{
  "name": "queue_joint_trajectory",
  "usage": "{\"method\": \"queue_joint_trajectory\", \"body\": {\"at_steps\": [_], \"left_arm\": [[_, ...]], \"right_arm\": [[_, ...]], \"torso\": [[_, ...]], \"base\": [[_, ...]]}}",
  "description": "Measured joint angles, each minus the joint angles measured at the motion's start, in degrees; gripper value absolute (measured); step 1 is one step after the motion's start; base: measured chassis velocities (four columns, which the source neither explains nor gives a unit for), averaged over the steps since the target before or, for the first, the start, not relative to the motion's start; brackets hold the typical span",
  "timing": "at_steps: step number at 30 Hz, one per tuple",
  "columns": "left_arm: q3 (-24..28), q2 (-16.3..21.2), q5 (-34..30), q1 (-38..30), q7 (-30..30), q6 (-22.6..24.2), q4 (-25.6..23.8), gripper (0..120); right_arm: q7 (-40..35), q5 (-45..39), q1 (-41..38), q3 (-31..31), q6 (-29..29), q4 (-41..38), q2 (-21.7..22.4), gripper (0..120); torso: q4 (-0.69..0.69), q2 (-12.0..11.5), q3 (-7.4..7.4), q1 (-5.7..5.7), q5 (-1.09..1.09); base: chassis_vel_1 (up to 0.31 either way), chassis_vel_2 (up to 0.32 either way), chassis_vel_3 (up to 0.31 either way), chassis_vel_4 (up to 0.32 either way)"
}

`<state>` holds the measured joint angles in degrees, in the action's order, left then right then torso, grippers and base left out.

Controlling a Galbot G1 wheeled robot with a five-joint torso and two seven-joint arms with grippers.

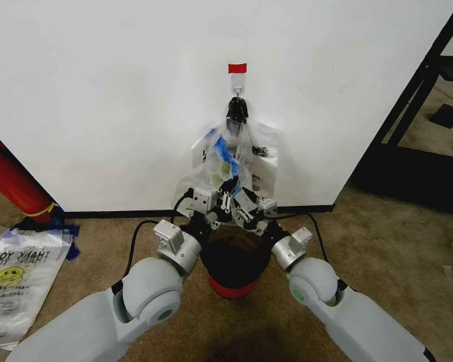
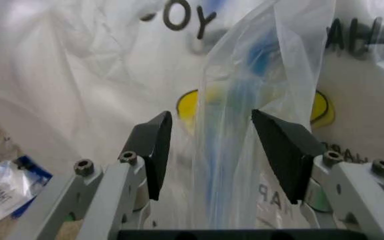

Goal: Pick up the garbage bag from the wall and place it over the trash bin.

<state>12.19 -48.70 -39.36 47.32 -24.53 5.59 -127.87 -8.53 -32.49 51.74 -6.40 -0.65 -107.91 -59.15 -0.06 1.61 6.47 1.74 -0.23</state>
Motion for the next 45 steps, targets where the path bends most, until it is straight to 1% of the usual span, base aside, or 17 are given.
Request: {"method": "queue_joint_trajectory", "body": {"at_steps": [1,5,7,13,15,24,27,29,30,31,32,33,35,37,39,40,45], "left_arm": [[0.01,0.0,-0.02,-0.01,0.0,0.0,-0.04,0],[0.01,0.07,-0.16,-0.01,0.02,0.02,-0.27,0],[0.0,0.08,-0.18,-0.01,0.02,0.02,-0.29,0],[-0.11,0.28,-0.58,-0.01,0.02,0.03,-0.39,0],[-0.1,0.22,-0.67,-0.01,0.02,0.03,-0.5,0],[-0.6,0.39,-0.79,0.23,0.0,-0.03,-0.67,0],[-1.61,0.32,-0.79,0.33,-0.07,-0.28,0.14,0],[-2.75,0.4,-0.84,0.33,-0.34,-0.68,1.63,0],[-2.92,0.44,-0.85,0.33,-0.39,-0.77,1.92,0],[-3.5,0.58,-0.82,0.32,-0.53,-1.13,2.87,0],[-3.5,0.58,-0.82,0.32,-0.53,-1.13,2.87,0],[-3.85,0.62,-0.77,0.32,-0.65,-1.35,3.45,0],[-4.09,0.61,-0.64,0.38,-0.75,-1.53,3.83,0],[-4.6,0.49,-0.38,0.95,-0.8,-1.72,4.03,0],[-5.05,0.48,-0.25,1.59,-0.83,-1.83,3.93,0],[-5.05,0.48,-0.25,1.59,-0.83,-1.83,3.93,0],[-6.16,0.59,-0.01,2.86,-0.9,-1.95,3.12,0]], "right_arm": [[-0.59,-0.44,-0.57,-0.32,-0.55,0.19,-0.22,48],[-2.82,-1.58,-3.55,-1.86,-2.05,2.21,-1.79,32],[-2.9,-1.6,-3.69,-1.94,-2.07,2.3,-1.88,29],[-3.17,-1.76,-4.21,-2.07,-2.19,2.77,-2.38,3],[-3.24,-1.88,-4.28,-2.08,-2.29,2.89,-2.37,0],[-3.78,-2.43,-3.07,-0.48,-2.11,2.85,-3.14,0],[-3.07,-3.32,-0.43,2.78,-0.39,1.4,-3.98,0],[-1.38,-6.55,3.33,7.2,2.07,-1.69,-4.99,0],[-1.1,-7.09,3.78,7.69,2.39,-2.01,-5.09,0],[0.82,-10.34,6.18,10.65,3.84,-3.81,-5.47,0],[0.82,-10.34,6.18,10.65,3.84,-3.81,-5.47,0],[2.88,-13.46,8.27,13.24,4.69,-5.13,-5.82,0],[4.68,-16.93,10.48,16.02,5.2,-6.18,-6.25,0],[6.57,-24.31,14.49,21.2,5.85,-7.84,-7.51,0],[7.1,-29.03,16.87,24.87,6.08,-8.7,-8.39,0],[7.1,-29.03,16.87,24.87,6.08,-8.7,-8.39,0],[7.54,-34.52,20.5,31.66,6.35,-8.94,-9.21,0]], "torso": [[0.0,0.0,0.0,0.0,0.0],[0.01,0.0,0.0,0.0,0.01],[0.01,0.0,0.0,0.0,0.01],[0.0,0.0,0.0,0.0,0.01],[0.01,0.0,0.0,0.0,0.01],[0.01,0.0,0.0,0.0,0.01],[0.01,0.0,0.0,0.0,0.01],[0.0,0.0,-0.01,0.0,0.01],[0.0,0.0,-0.01,0.0,0.01],[0.01,0.0,-0.01,0.0,0.01],[0.01,0.0,-0.01,0.0,0.01],[0.0,0.0,-0.01,0.0,0.01],[0.0,0.0,-0.01,0.0,0.01],[-0.02,0.0,-0.01,0.0,0.02],[0.0,0.0,-0.01,0.0,0.02],[0.0,0.0,-0.01,0.0,0.02],[0.01,0.0,-0.01,0.0,0.01]], "base": [[0.0,0.0,0.0,0.0],[0.0,0.0,0.0,0.0],[0.0,0.0,0.0,0.0],[0.0,0.0,0.0,0.0],[0.0,0.0,0.0,0.0],[0.0,0.0,0.0,0.0],[0.0,0.0,0.0,0.0],[0.0,0.0,0.0,0.0],[0.0,0.0,0.0,0.0],[0.0,0.0,0.0,0.0],[0.0,0.0,0.0,0.0],[0.0,0.0,0.0,0.0],[0.0,0.0,0.0,0.0],[0.0,0.0,0.0,0.0],[0.0,0.0,0.0,0.0],[0.0,0.0,0.0,0.0],[0.0,0.0,0.0,0.0]]}}
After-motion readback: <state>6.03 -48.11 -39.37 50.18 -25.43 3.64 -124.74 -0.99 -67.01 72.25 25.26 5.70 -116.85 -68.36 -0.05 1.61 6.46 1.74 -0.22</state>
